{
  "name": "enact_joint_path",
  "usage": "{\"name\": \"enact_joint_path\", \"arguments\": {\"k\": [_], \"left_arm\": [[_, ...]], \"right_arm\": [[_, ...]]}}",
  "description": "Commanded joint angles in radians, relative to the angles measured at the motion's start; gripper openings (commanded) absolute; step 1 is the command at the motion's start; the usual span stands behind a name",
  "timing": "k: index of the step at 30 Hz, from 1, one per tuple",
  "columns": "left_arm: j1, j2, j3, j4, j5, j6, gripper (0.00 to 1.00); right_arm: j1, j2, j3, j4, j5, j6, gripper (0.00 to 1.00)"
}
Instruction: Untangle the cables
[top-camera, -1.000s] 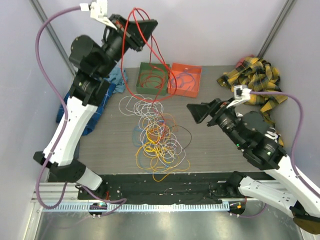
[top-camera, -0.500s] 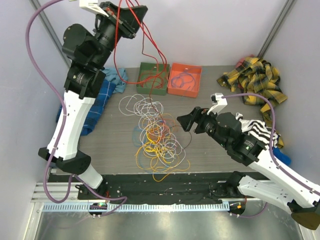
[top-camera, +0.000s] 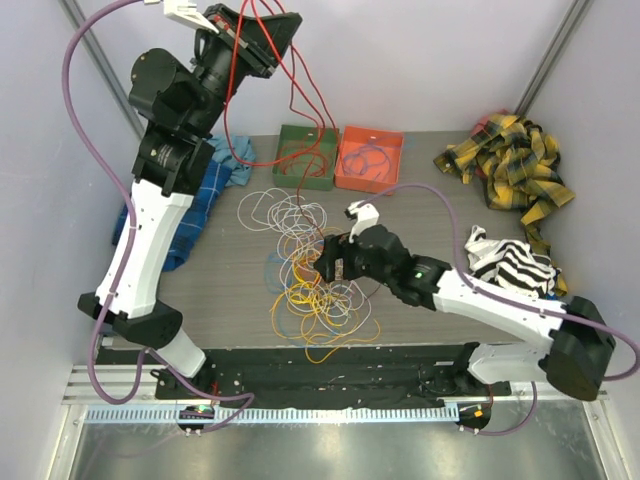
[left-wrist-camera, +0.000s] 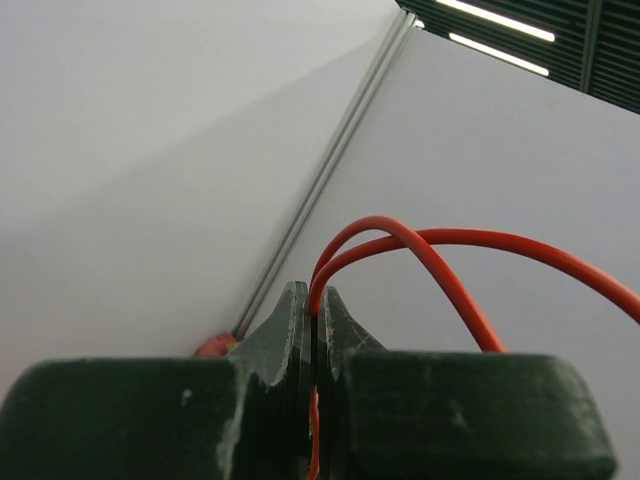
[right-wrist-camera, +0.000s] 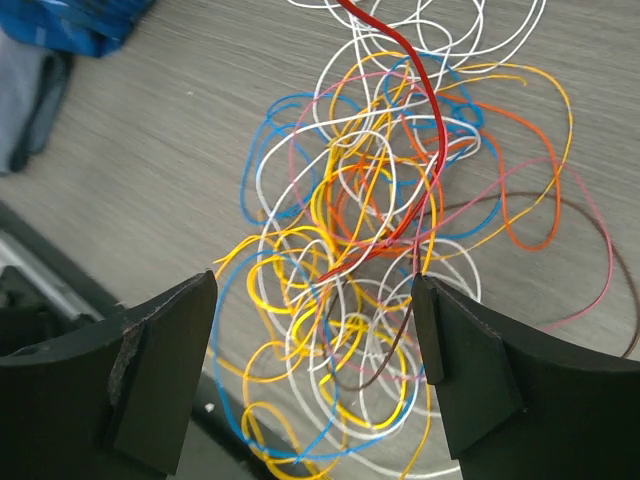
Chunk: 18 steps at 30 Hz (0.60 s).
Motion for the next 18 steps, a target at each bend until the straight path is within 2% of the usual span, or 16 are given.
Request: {"name": "enact_joint_path", "arguments": {"k": [1, 8, 15, 17, 18], "left_arm": [[-0.009, -0.003, -0.020, 0.046, 0.046, -0.047, 0.00], [-0.019, -0.029, -0.063, 0.047, 0.078, -0.055, 0.00], [-0.023, -0.074, -0.139, 0.064, 0.108, -0.067, 0.00], [-0.022, -0.098, -0.169, 0.066, 0.109, -0.061, 0.00], [-0.022, -0.109, -0.180, 0.069, 0.109, -0.056, 0.00]], "right_arm": [[0.013, 0.088, 0.078, 0.154, 0.146, -0.084, 0.88], [0.008, 0.309, 0.180, 0.219, 0.289, -0.160, 0.88], [-0.021, 0.545, 0.369, 0.237, 0.330, -0.173, 0.88], [-0.033, 0.587, 0.401, 0.219, 0.358, -0.162, 0.82], [-0.047, 0.586, 0.415, 0.220, 0.356, -0.158, 0.76]]}}
